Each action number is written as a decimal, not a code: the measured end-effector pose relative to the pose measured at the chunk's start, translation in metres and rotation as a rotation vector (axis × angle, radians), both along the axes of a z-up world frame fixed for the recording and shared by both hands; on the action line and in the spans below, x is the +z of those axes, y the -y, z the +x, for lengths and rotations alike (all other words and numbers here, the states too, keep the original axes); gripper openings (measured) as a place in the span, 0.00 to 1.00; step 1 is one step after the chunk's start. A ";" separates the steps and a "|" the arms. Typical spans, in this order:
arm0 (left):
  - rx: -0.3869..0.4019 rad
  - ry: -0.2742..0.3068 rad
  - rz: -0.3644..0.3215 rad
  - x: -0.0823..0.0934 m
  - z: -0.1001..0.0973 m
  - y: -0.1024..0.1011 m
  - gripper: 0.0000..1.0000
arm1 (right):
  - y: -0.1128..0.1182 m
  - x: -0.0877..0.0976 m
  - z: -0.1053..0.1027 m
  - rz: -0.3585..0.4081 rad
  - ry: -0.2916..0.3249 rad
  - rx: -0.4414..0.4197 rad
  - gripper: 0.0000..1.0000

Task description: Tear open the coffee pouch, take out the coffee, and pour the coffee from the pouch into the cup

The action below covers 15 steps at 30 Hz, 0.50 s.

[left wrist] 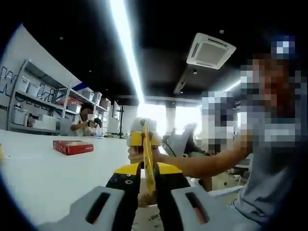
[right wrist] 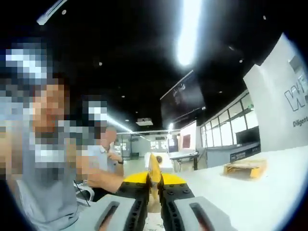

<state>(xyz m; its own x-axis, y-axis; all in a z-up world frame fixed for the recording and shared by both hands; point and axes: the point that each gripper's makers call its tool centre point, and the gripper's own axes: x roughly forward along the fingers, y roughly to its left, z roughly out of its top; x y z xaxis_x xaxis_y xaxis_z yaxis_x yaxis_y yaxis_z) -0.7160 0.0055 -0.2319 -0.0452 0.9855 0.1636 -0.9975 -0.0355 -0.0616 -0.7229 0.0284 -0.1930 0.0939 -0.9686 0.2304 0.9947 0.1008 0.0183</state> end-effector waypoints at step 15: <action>0.001 -0.017 -0.015 -0.002 0.002 -0.001 0.08 | -0.003 -0.007 0.000 0.024 0.019 -0.018 0.08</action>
